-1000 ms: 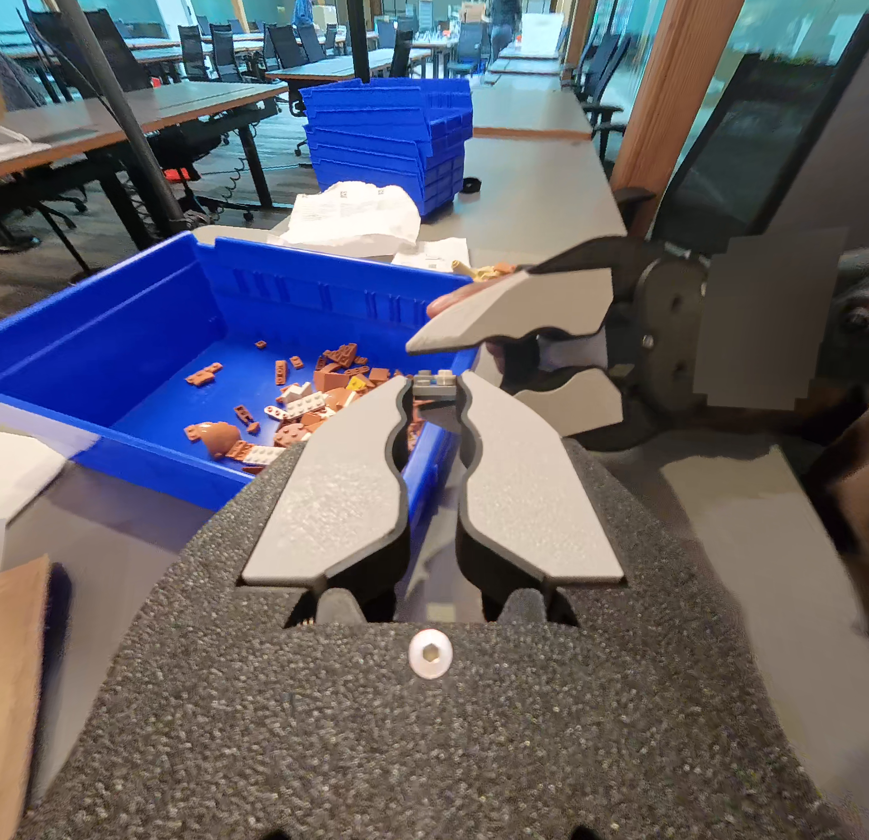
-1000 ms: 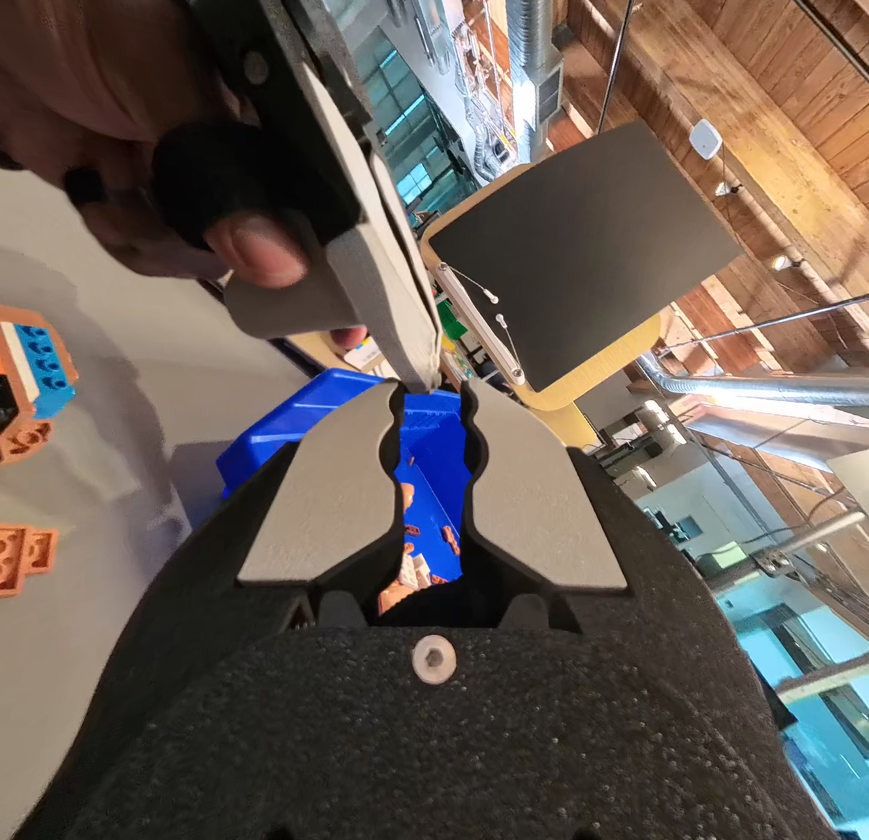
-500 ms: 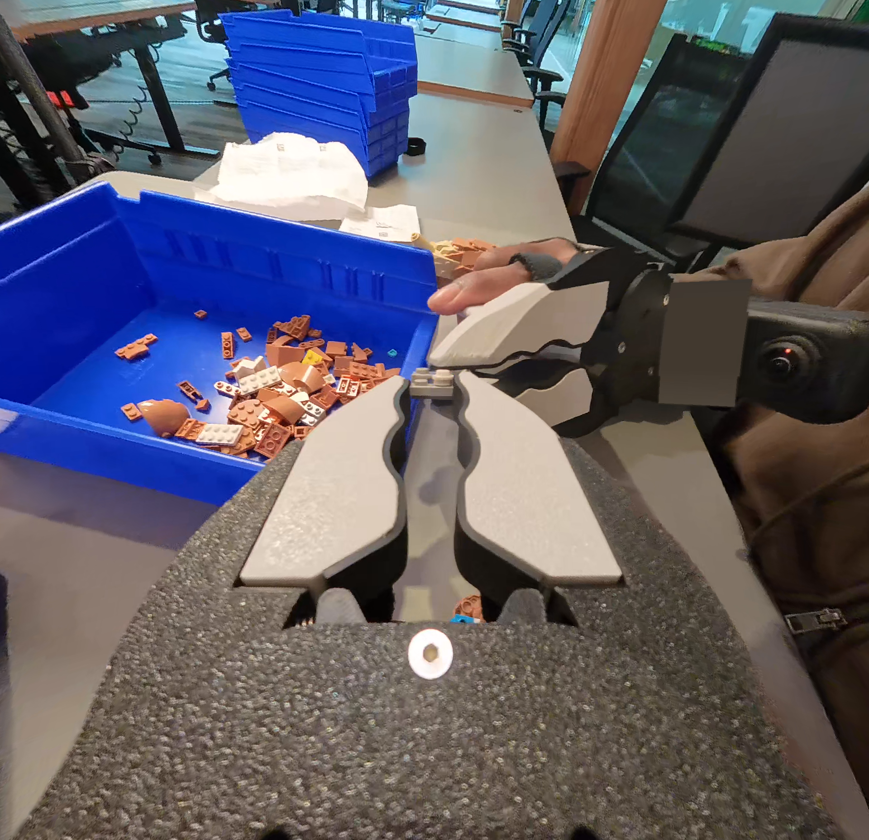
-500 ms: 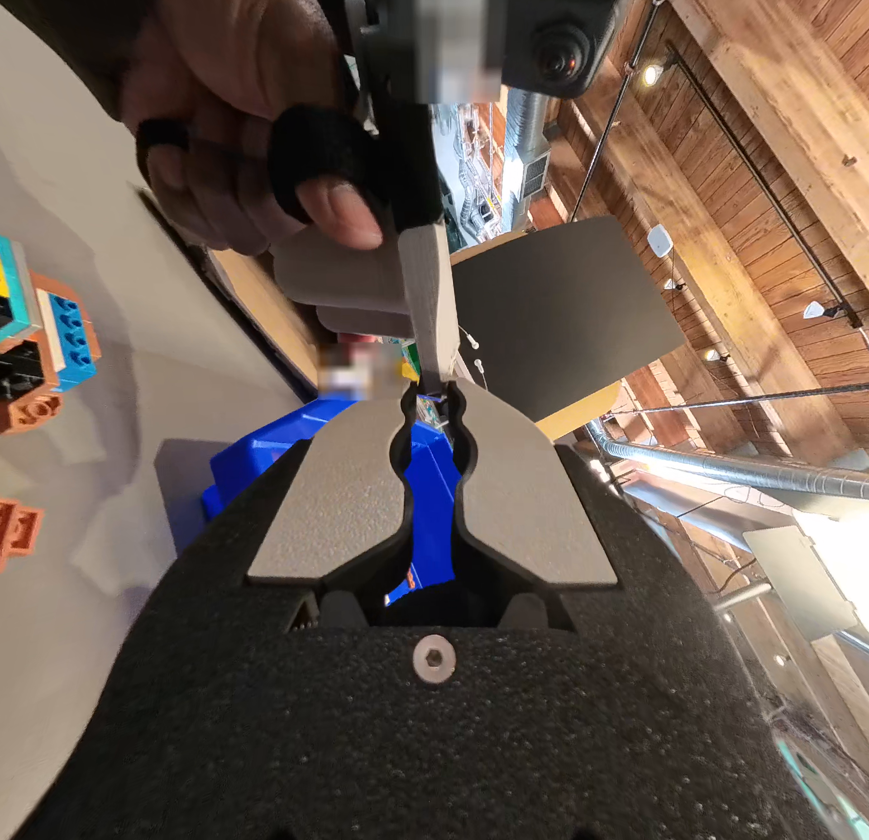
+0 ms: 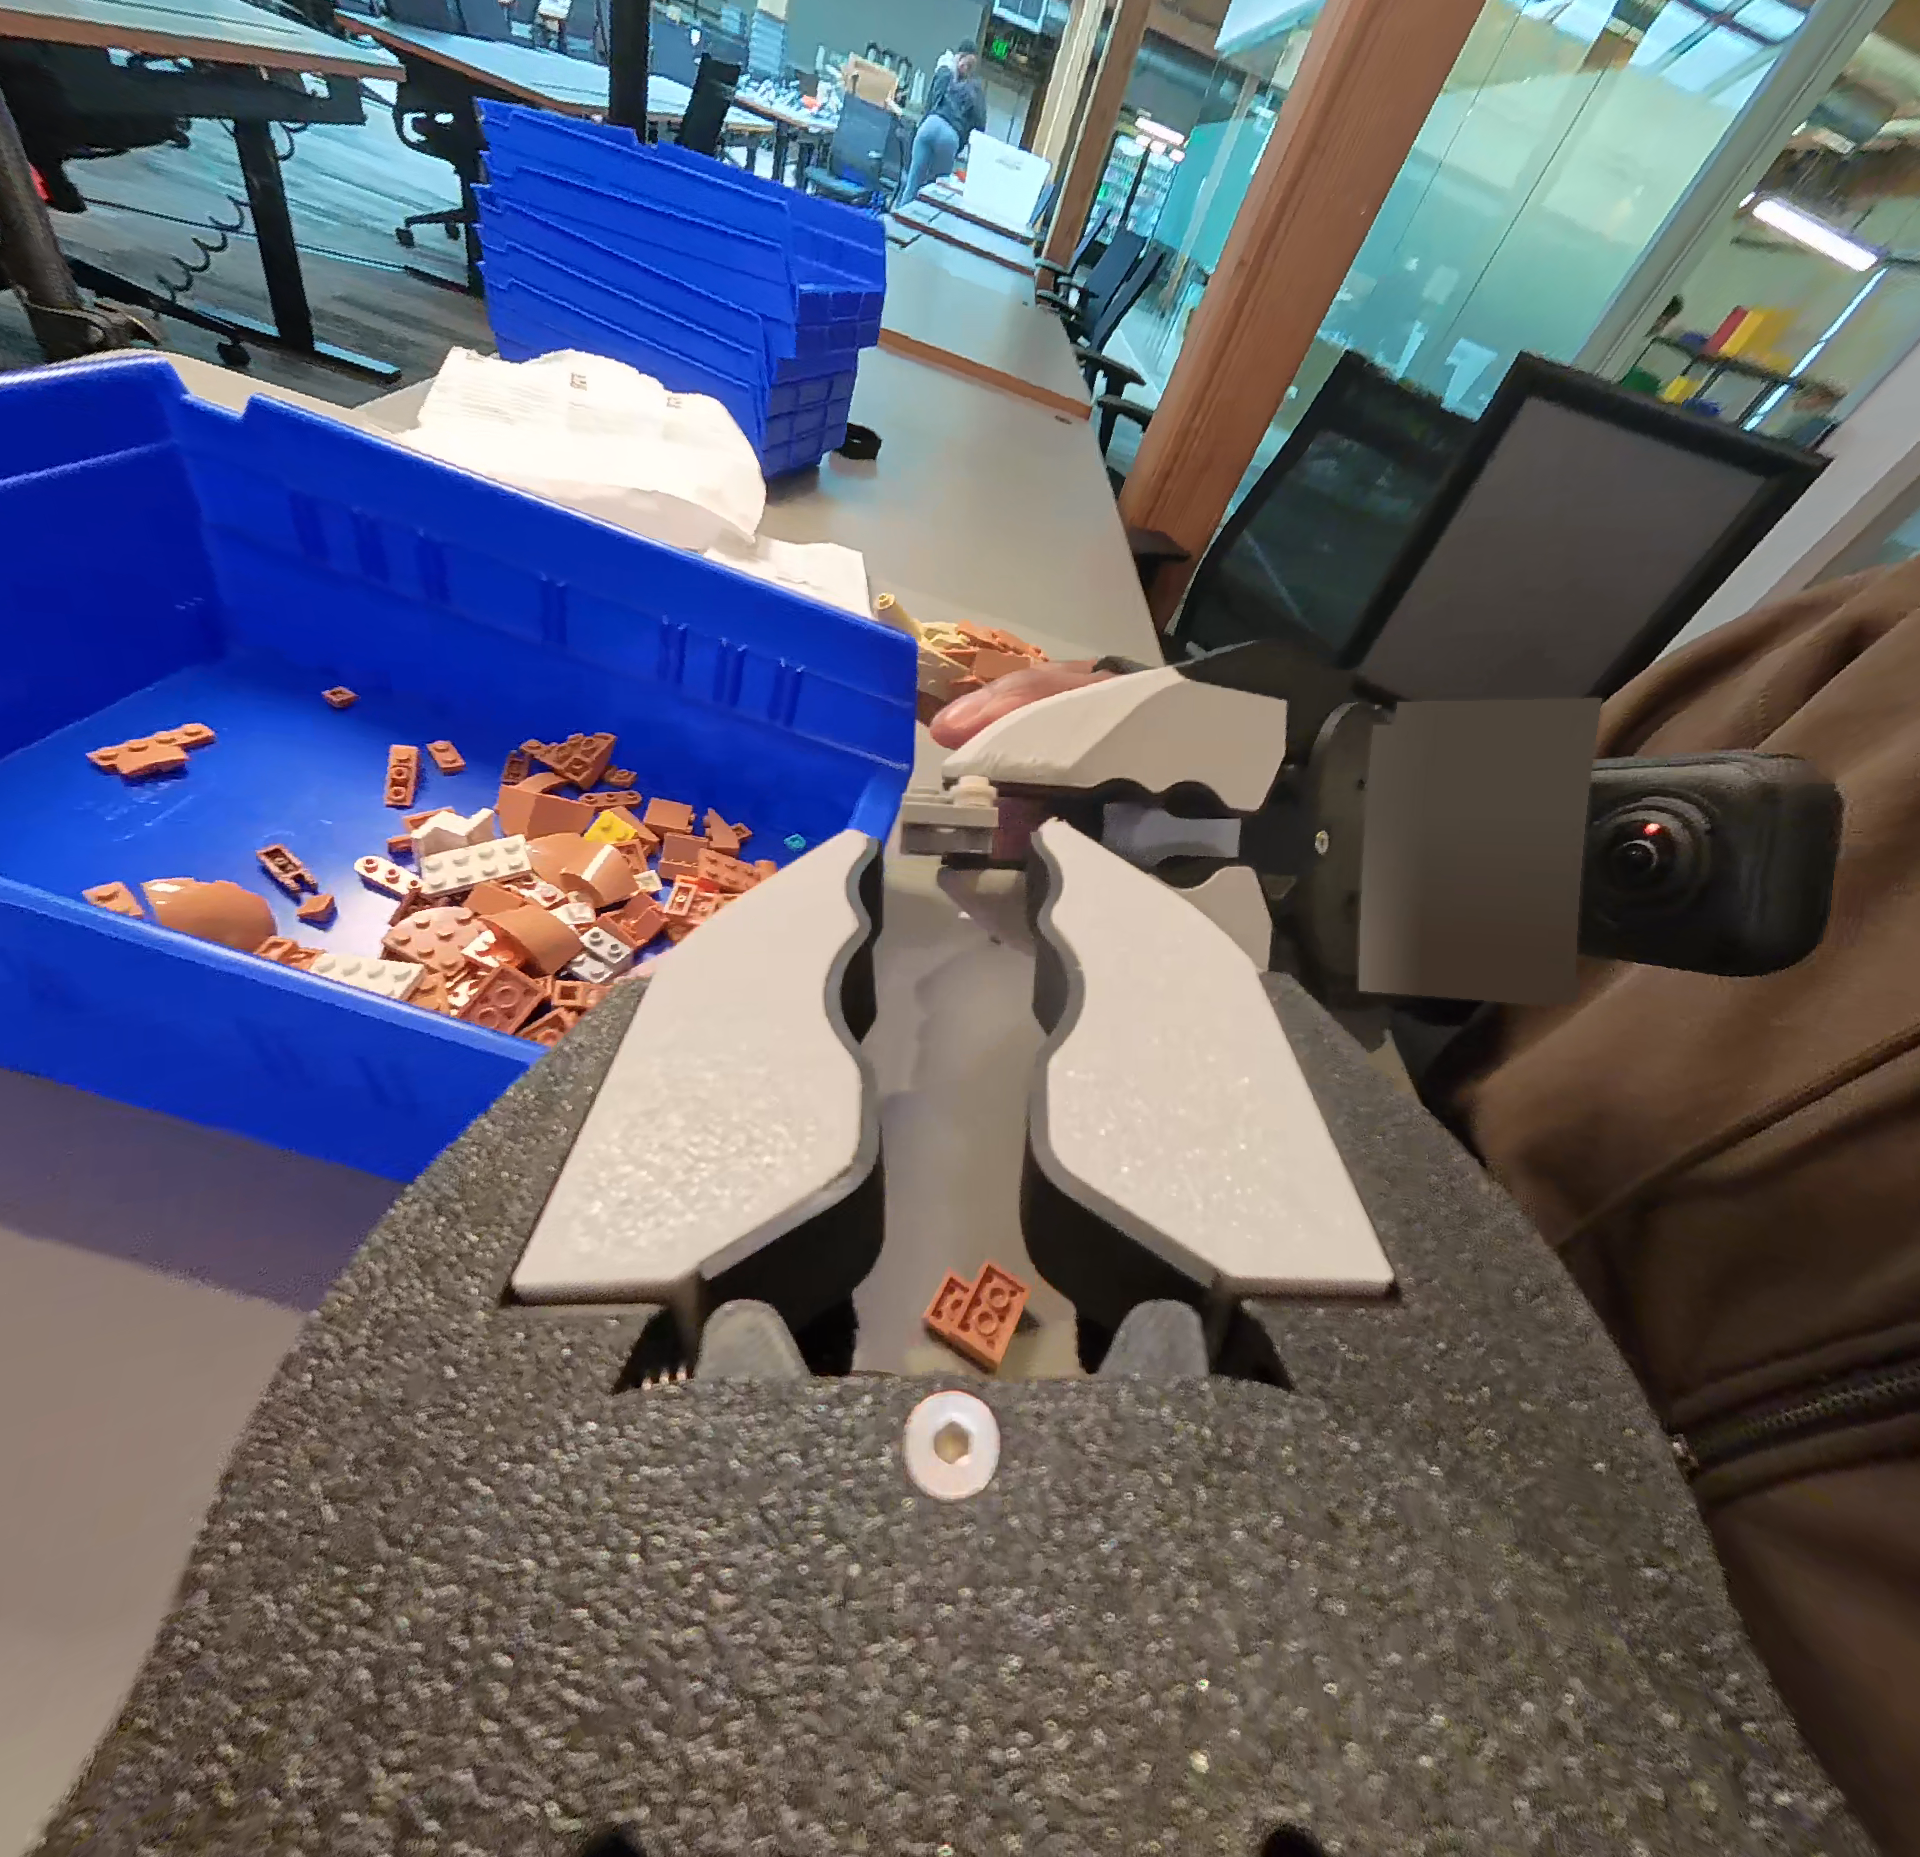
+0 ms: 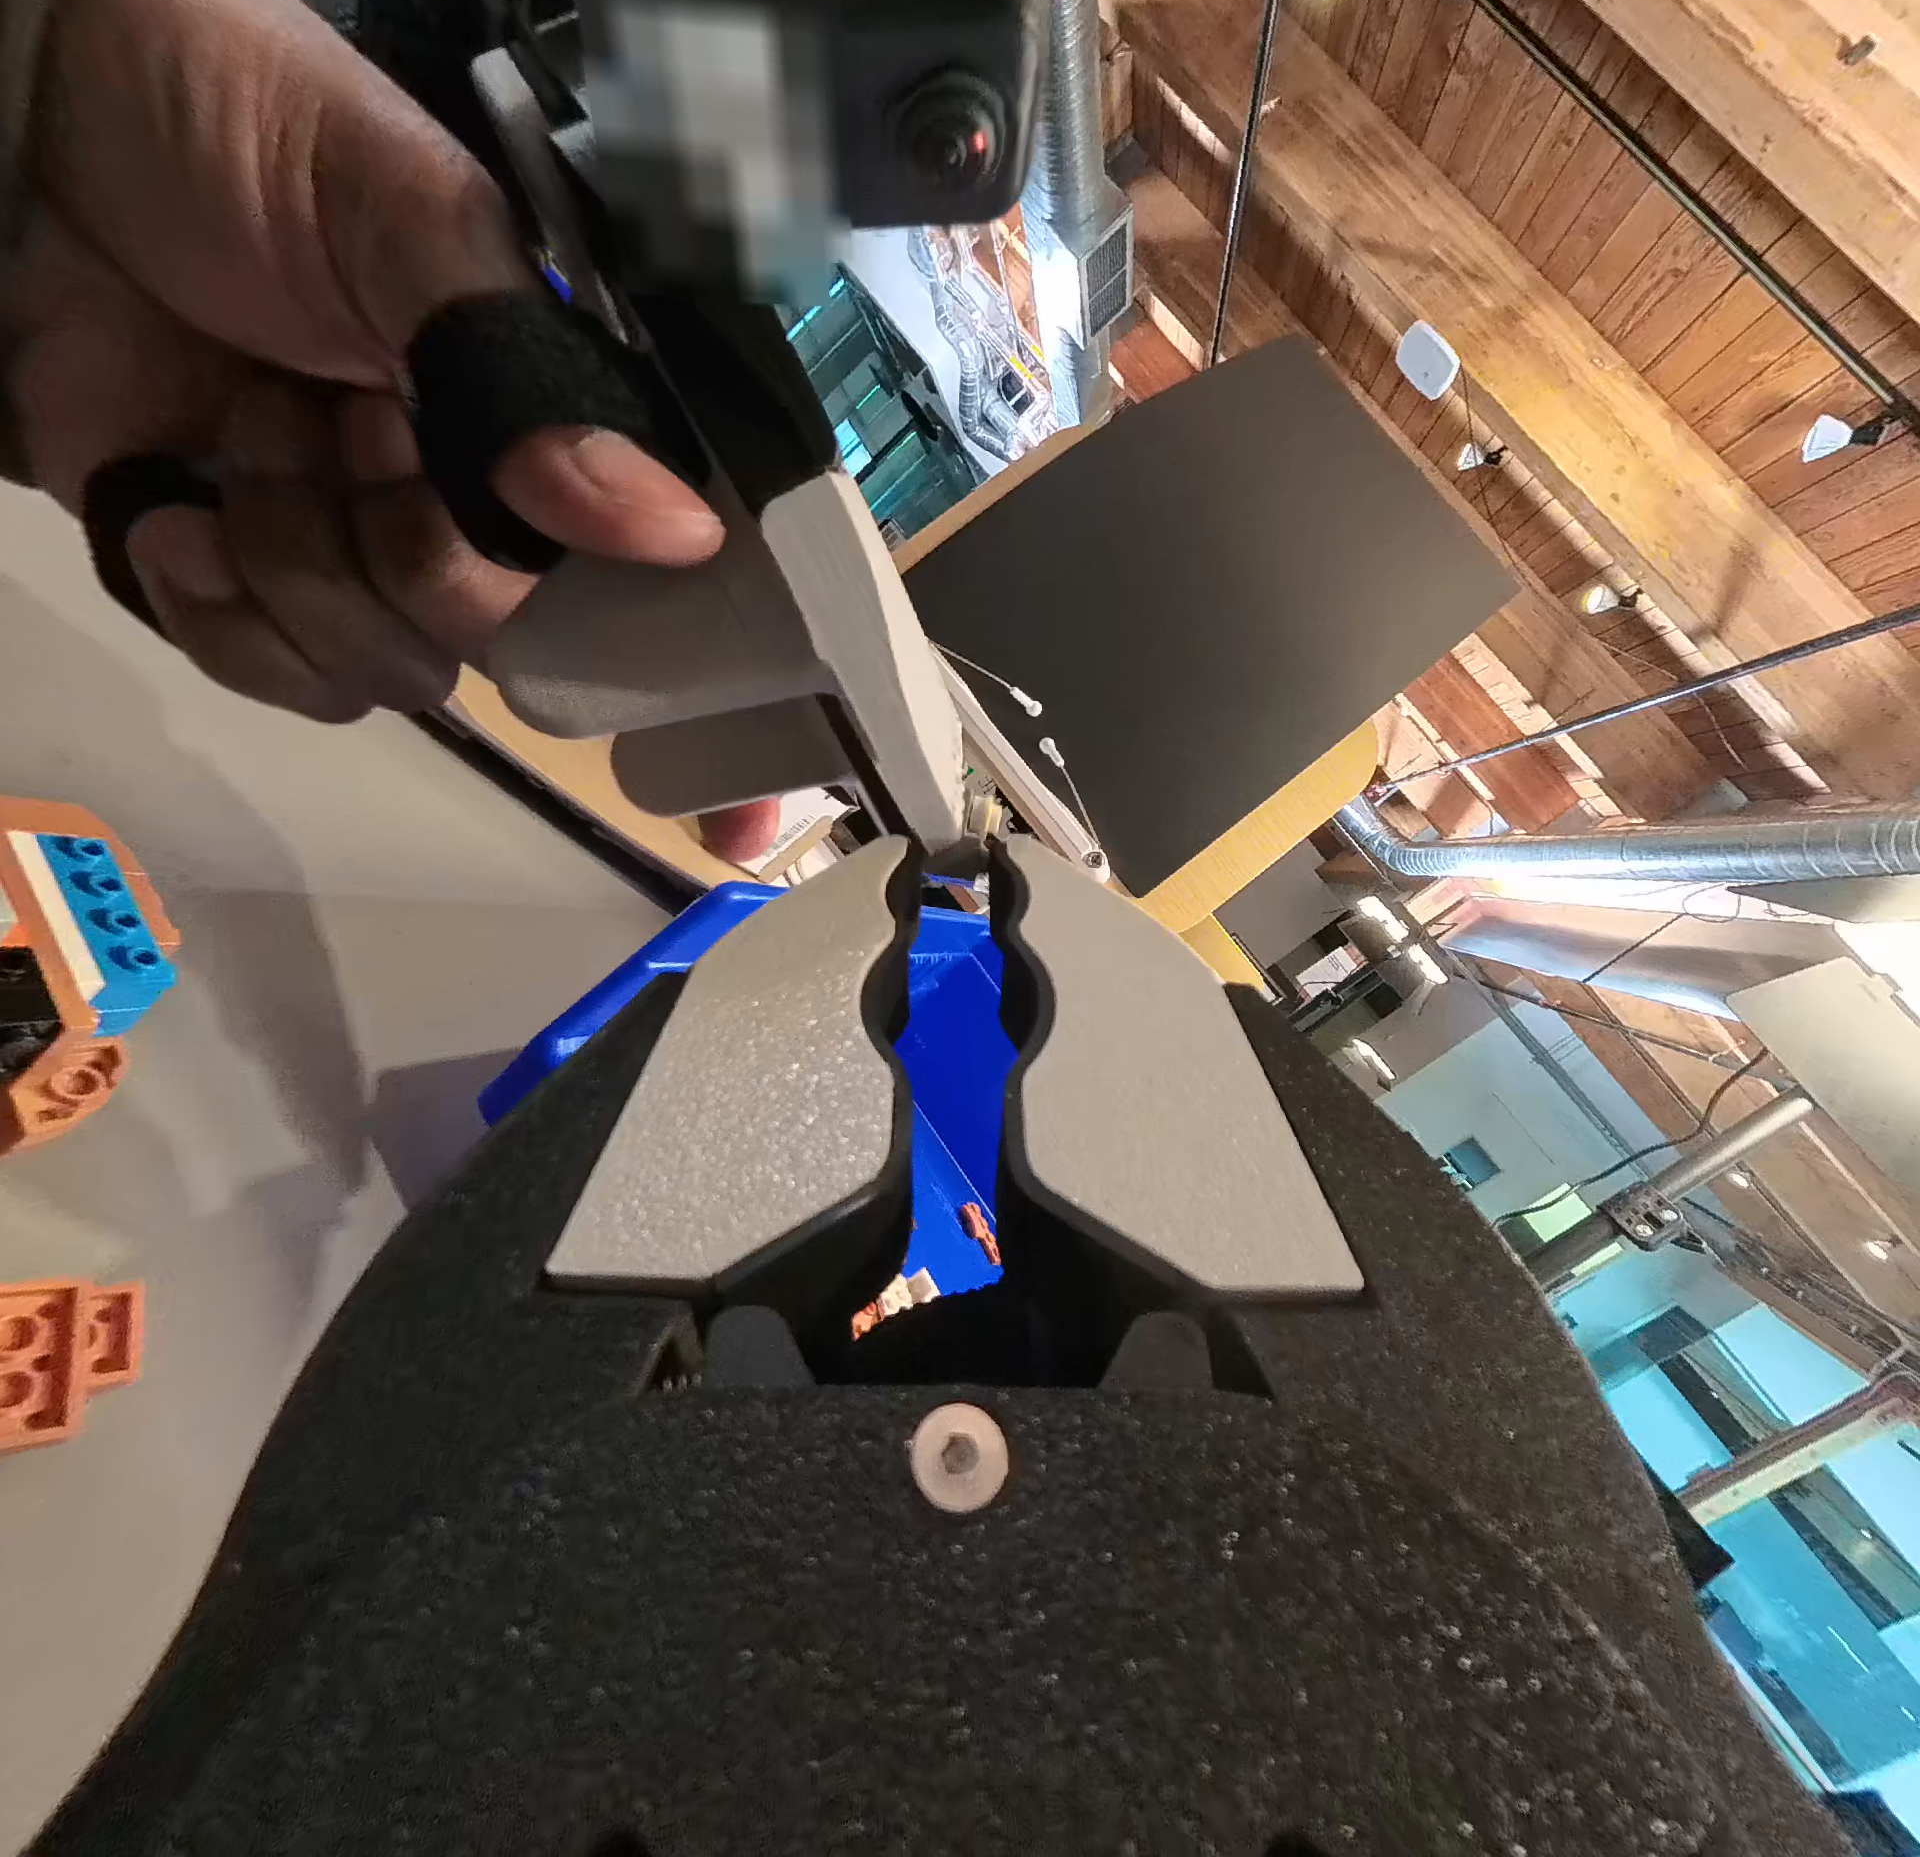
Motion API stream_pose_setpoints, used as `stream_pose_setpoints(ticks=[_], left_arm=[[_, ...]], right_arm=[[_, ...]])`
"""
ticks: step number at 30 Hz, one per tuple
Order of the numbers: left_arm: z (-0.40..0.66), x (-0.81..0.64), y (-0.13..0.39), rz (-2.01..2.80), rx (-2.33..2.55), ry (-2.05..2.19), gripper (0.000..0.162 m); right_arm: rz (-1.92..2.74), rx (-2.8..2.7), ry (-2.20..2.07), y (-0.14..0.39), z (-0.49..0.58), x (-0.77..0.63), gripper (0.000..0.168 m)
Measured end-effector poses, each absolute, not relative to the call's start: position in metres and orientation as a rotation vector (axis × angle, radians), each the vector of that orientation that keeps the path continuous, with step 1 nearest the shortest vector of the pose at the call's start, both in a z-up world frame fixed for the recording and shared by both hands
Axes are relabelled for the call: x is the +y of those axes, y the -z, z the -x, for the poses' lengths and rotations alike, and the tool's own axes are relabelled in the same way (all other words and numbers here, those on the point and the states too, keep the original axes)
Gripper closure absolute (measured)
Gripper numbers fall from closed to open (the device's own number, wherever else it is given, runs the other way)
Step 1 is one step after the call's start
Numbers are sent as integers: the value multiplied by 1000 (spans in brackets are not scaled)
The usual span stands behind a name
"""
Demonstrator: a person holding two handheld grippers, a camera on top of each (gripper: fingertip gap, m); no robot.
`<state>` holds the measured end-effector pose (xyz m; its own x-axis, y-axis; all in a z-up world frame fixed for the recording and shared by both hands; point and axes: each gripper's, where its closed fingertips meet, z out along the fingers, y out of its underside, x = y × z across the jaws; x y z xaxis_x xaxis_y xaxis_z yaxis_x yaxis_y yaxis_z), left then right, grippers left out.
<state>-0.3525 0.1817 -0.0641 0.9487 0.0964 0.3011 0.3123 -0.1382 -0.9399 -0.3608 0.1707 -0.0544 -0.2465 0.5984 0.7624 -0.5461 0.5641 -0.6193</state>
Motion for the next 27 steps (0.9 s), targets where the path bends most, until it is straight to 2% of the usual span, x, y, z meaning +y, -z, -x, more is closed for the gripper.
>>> stream_pose_setpoints(ticks=[6, 11, 17, 27], left_arm=[[352, 184, 63, 1627, -322, 261, 145], [361, 178, 65, 1696, -282, 101, 146], [368, 161, 74, 1936, -94, -233, 146], [341, 164, 97, 2104, 148, -239, 145]], right_arm=[[45, -1457, -1104, 53, 358, 169, 157], [-14, -1543, -1198, 55, 355, 167, 154], [27, -1743, -1529, 55, 344, 164, 153], [-12, -1928, -1624, 69, 334, 157, 156]])
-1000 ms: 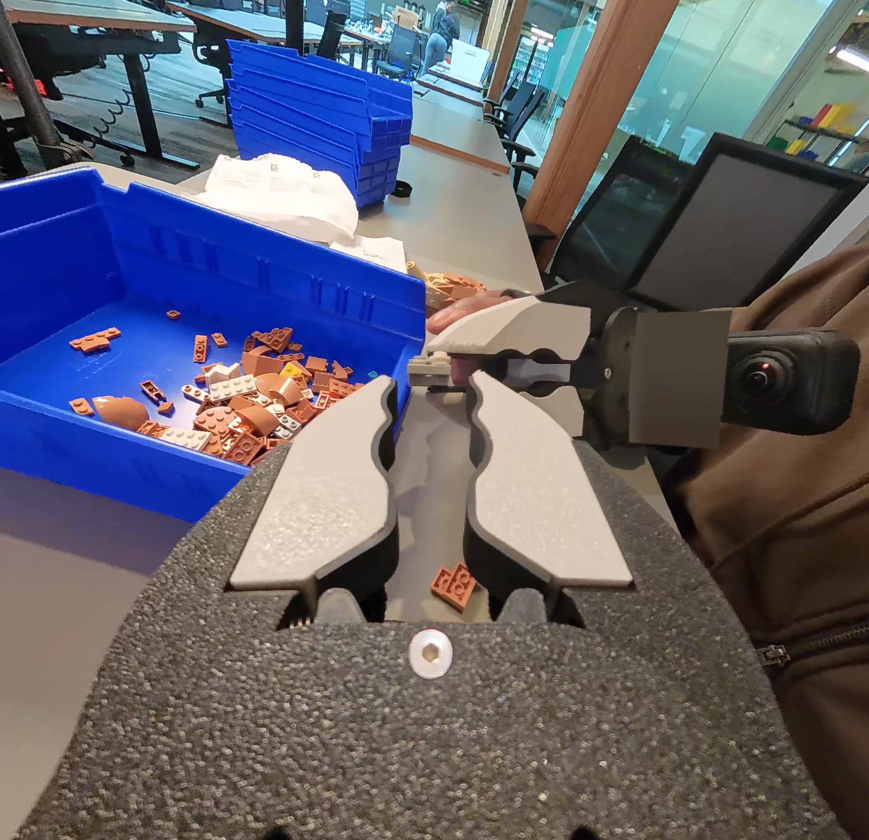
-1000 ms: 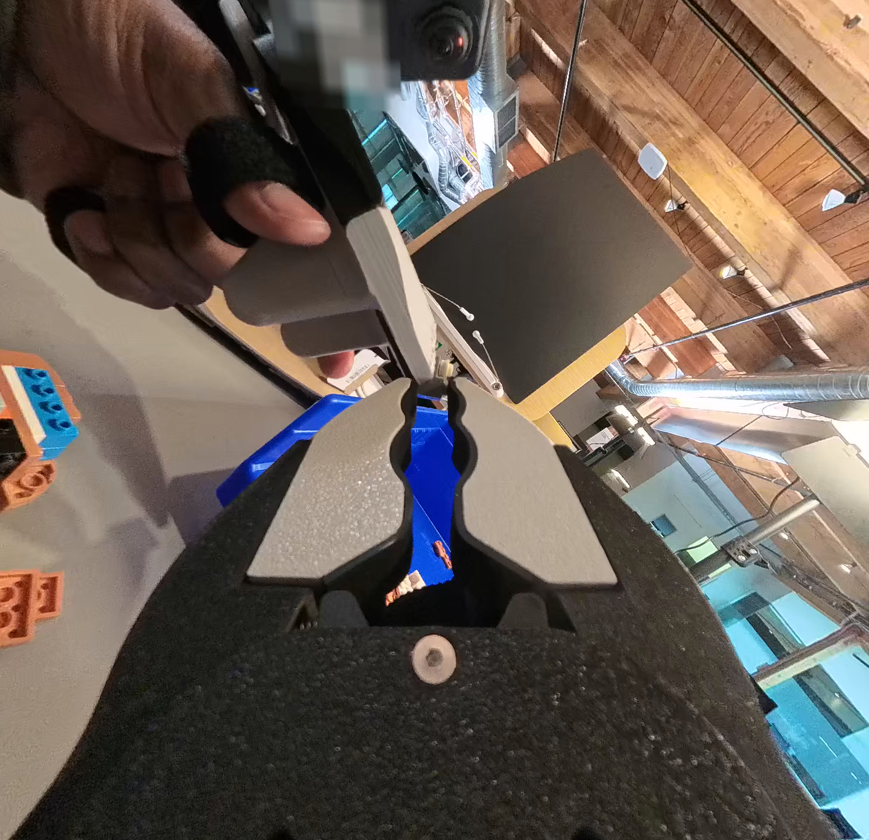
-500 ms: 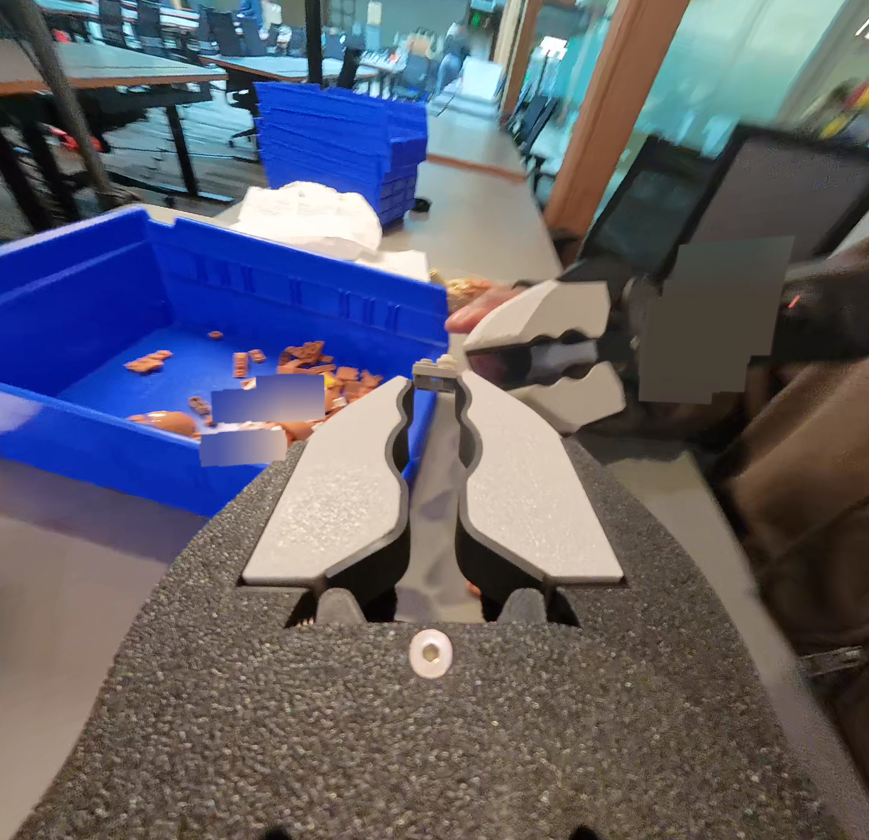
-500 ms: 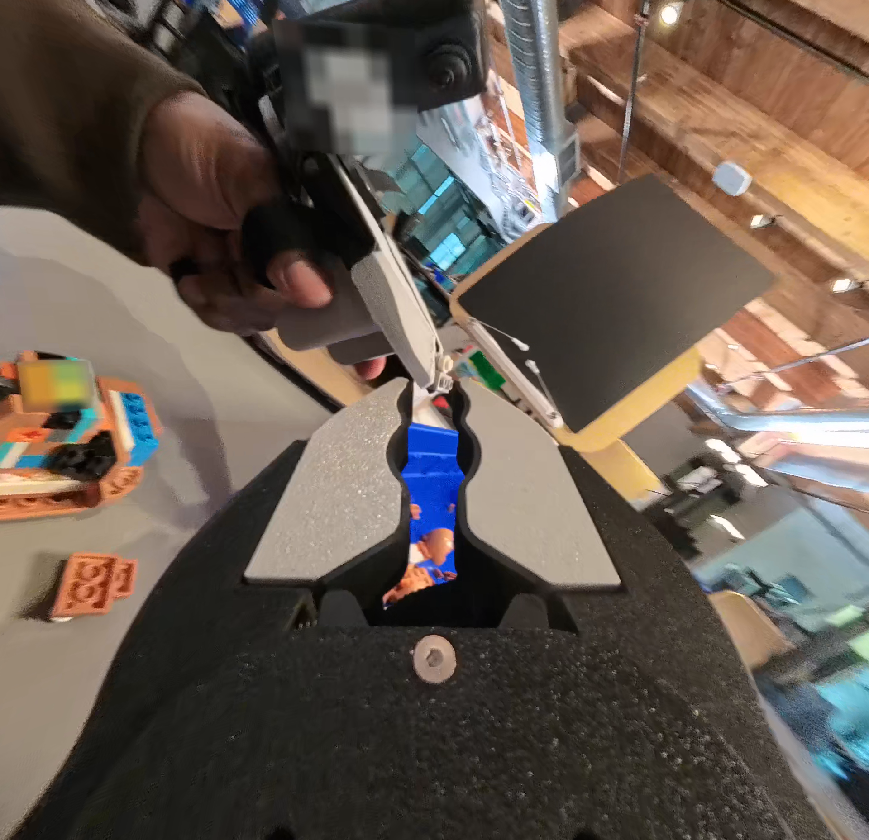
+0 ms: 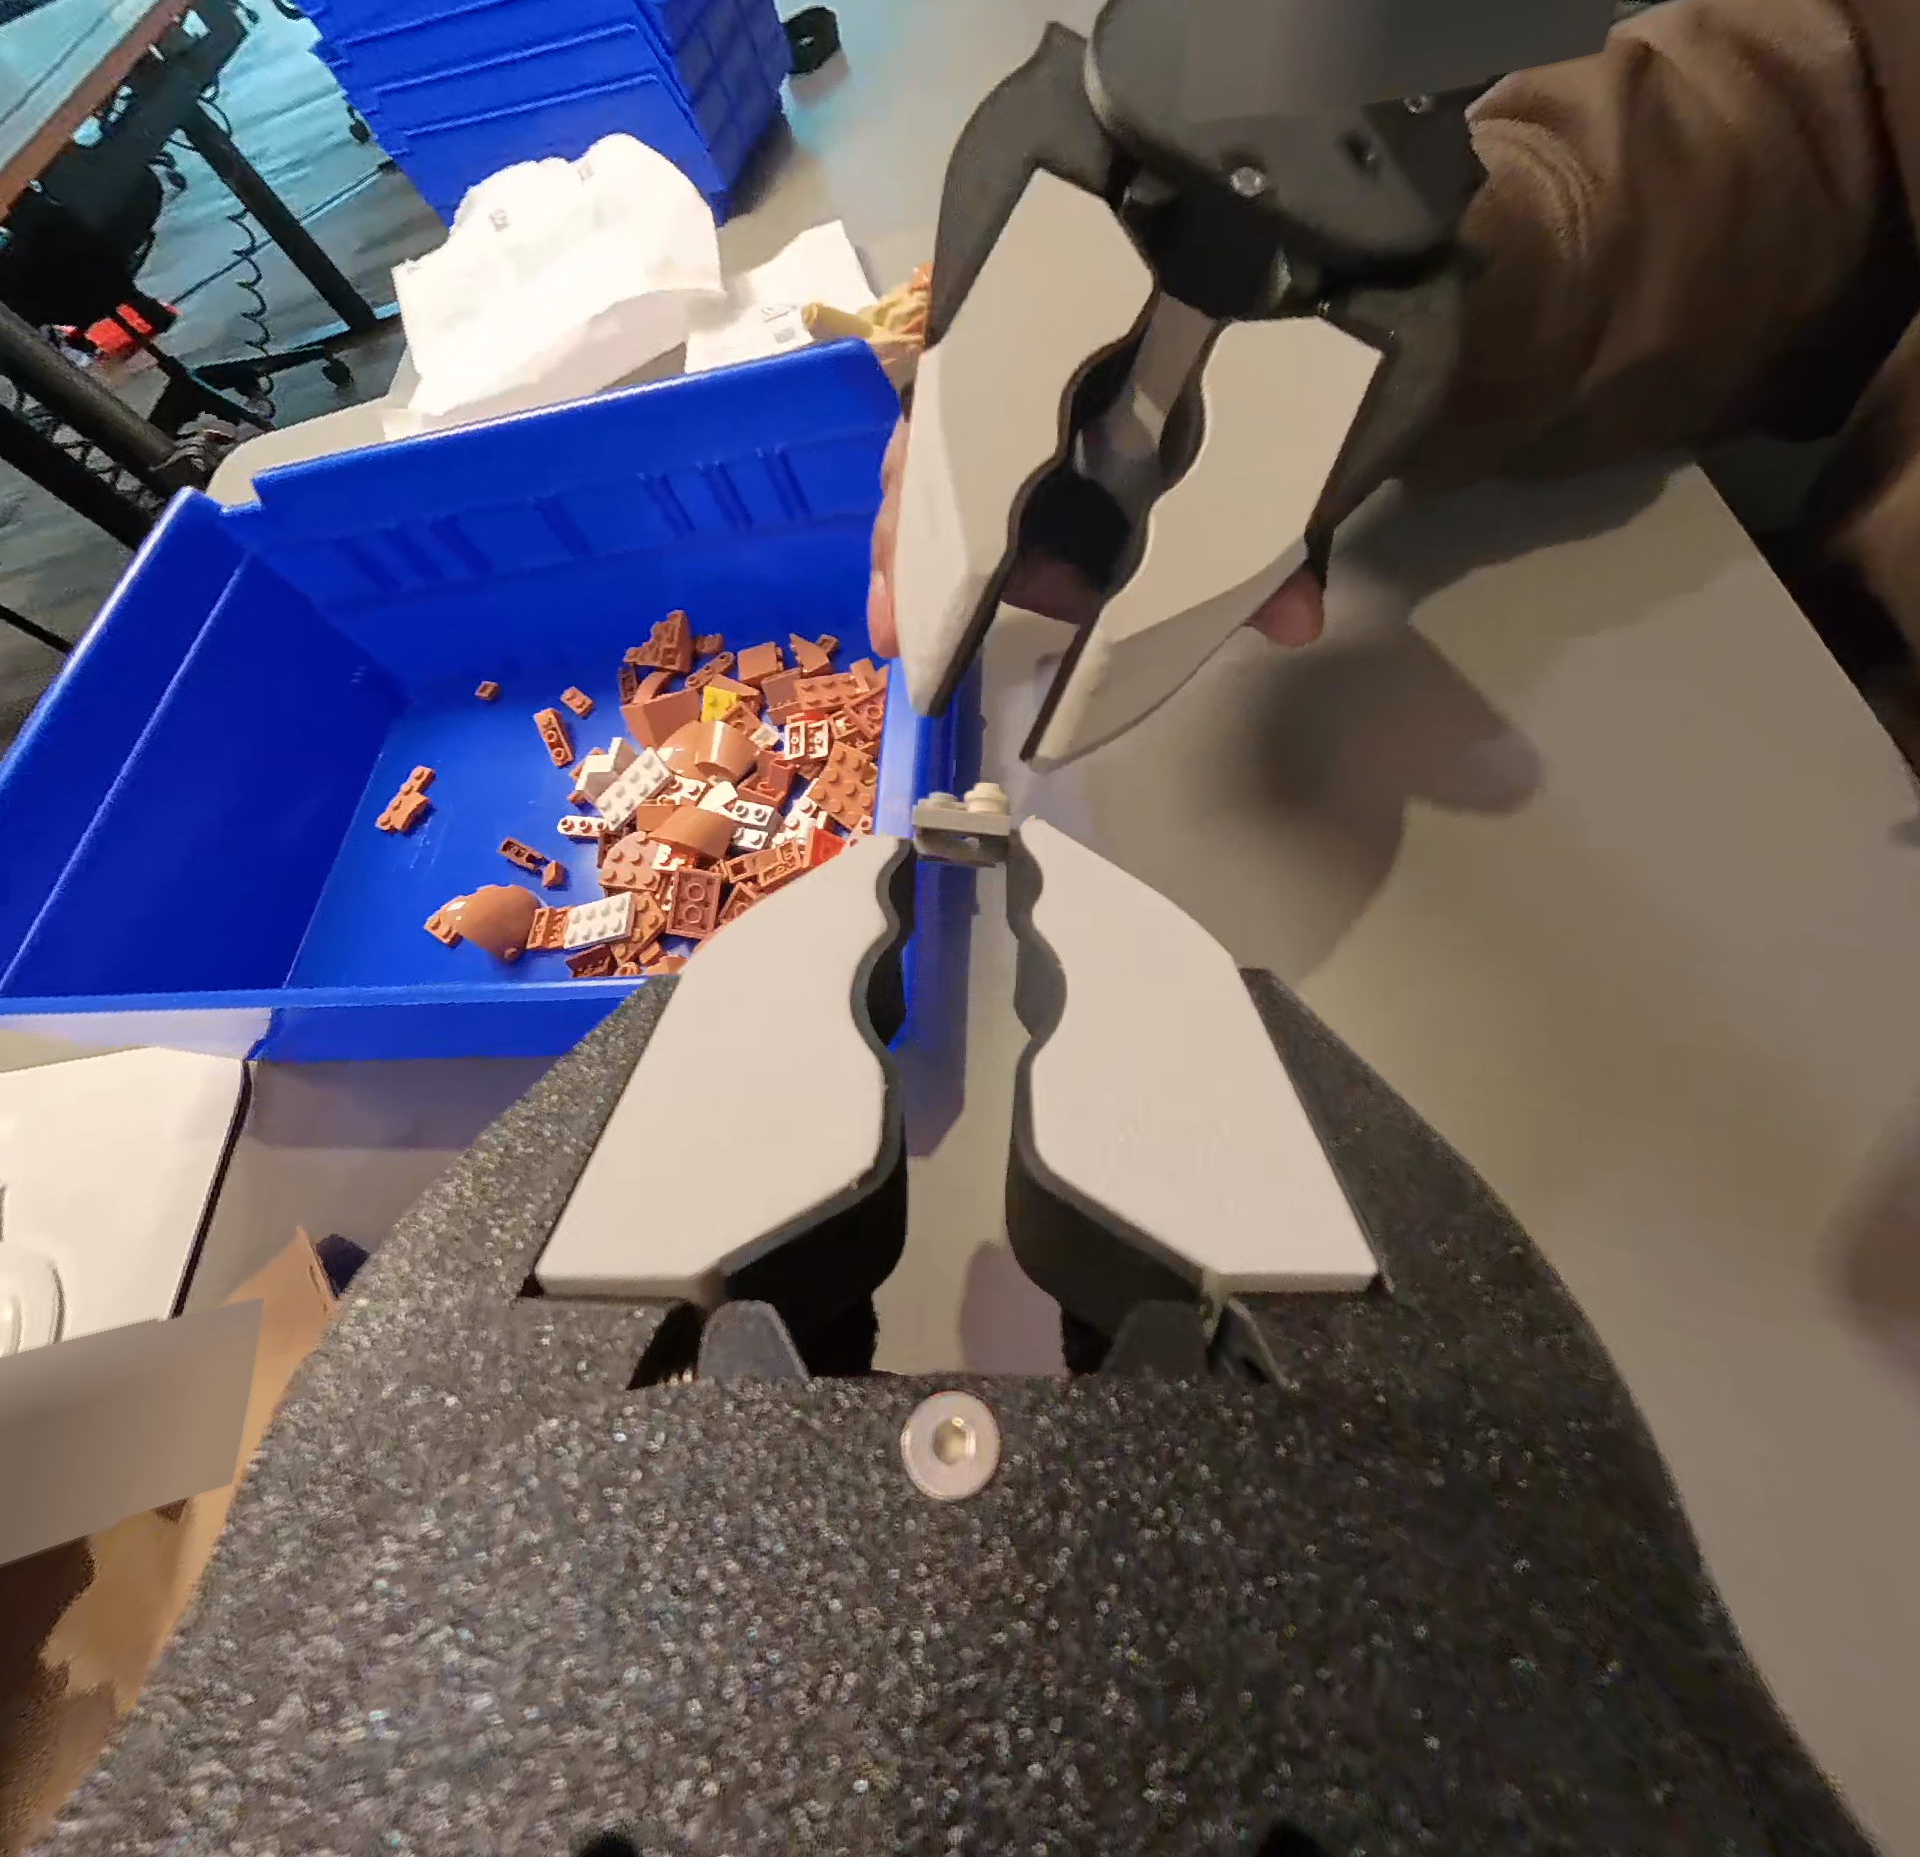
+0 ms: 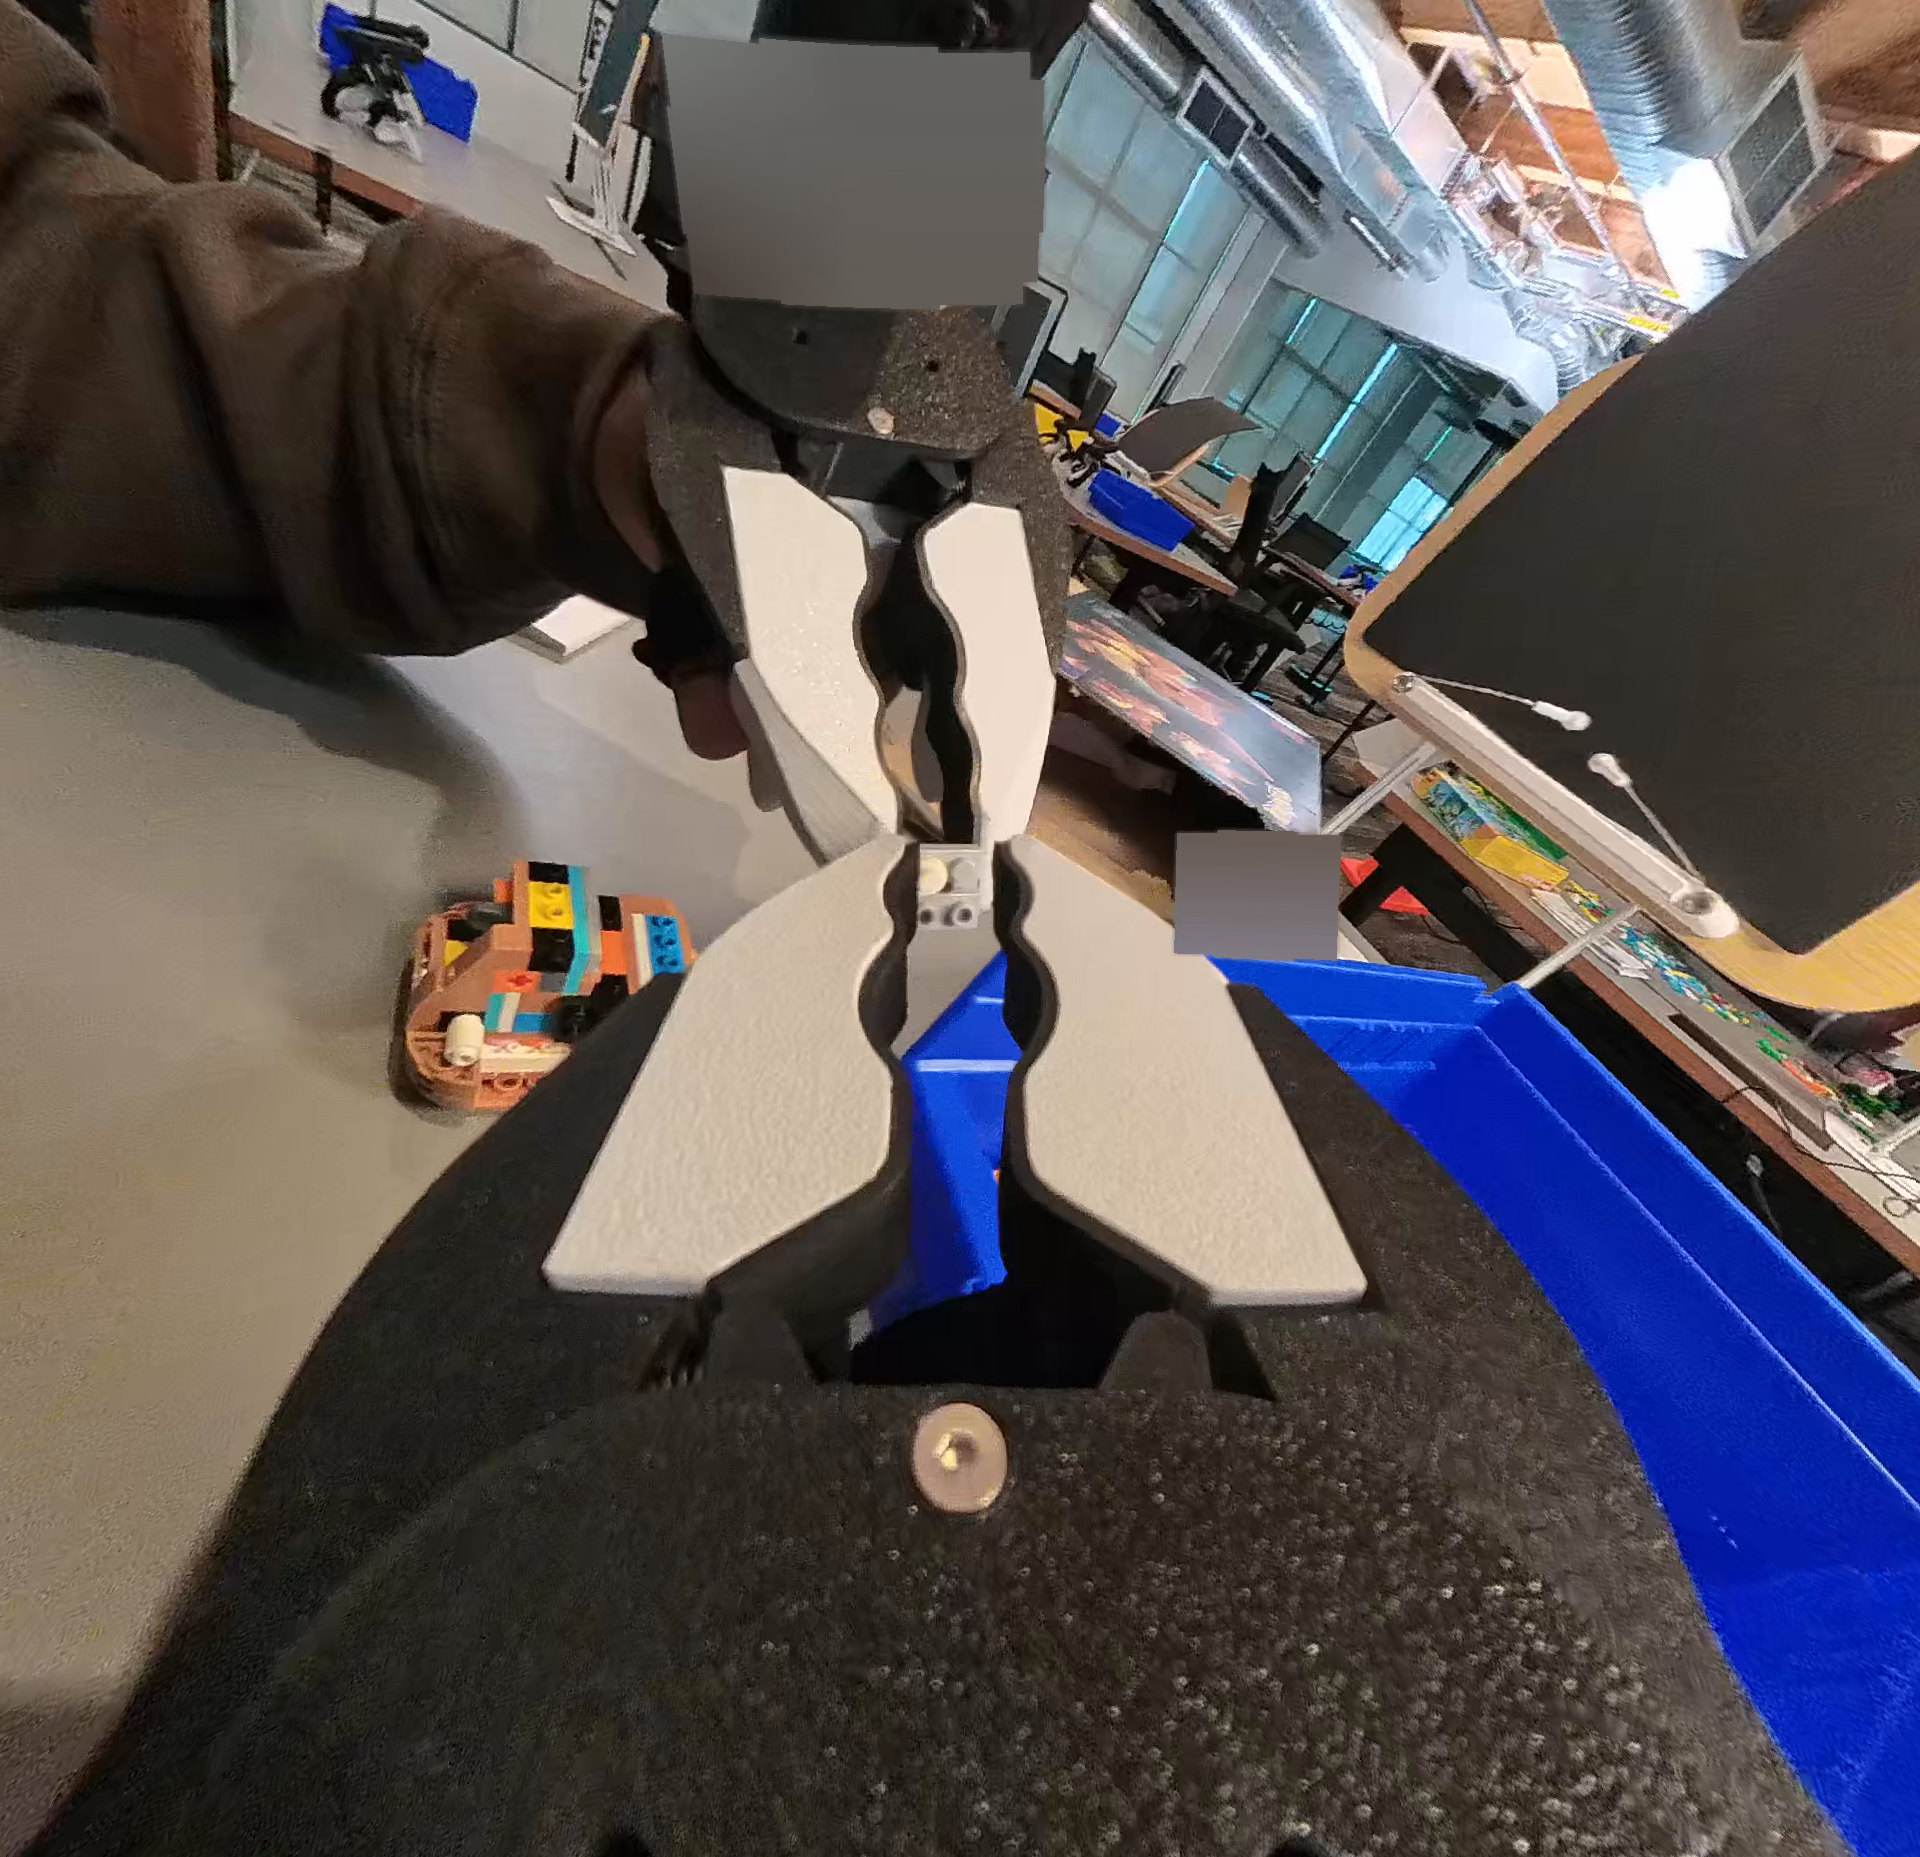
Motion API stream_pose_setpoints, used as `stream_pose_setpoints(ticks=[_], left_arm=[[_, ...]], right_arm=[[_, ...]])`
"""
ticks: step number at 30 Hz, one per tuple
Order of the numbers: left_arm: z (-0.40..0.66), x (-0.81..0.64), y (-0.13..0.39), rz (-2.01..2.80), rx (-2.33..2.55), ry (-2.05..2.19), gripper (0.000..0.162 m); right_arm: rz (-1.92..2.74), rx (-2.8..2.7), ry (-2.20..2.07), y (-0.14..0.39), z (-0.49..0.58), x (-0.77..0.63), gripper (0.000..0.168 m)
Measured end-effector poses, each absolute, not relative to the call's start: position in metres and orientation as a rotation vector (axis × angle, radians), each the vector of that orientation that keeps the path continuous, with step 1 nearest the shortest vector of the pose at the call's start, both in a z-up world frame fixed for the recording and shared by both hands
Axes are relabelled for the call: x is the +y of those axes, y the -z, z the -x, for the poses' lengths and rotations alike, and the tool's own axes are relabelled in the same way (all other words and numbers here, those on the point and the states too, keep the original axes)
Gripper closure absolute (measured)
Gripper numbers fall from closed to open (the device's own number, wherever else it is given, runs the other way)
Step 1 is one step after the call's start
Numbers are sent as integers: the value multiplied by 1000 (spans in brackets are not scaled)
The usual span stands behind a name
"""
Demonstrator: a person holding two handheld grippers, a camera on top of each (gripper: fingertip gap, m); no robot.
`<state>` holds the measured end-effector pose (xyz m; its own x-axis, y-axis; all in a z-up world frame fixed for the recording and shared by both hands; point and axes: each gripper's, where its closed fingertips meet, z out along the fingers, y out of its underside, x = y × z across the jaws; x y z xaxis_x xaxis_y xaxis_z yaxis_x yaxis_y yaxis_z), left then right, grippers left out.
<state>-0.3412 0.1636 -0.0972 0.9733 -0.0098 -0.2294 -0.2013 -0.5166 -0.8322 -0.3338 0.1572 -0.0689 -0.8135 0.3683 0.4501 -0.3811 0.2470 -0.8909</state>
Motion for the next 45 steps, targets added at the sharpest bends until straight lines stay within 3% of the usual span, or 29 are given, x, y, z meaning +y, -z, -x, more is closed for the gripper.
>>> stream_pose_setpoints(ticks=[33, 45], left_arm=[[329, 158, 110, 2298, 346, -468, 146], [332, 158, 110, 2187, 293, -317, 145]], right_arm=[[-93, -2106, -1584, 94, 323, 148, 162], [-53, -2104, -1543, 94, 328, 150, 163]])
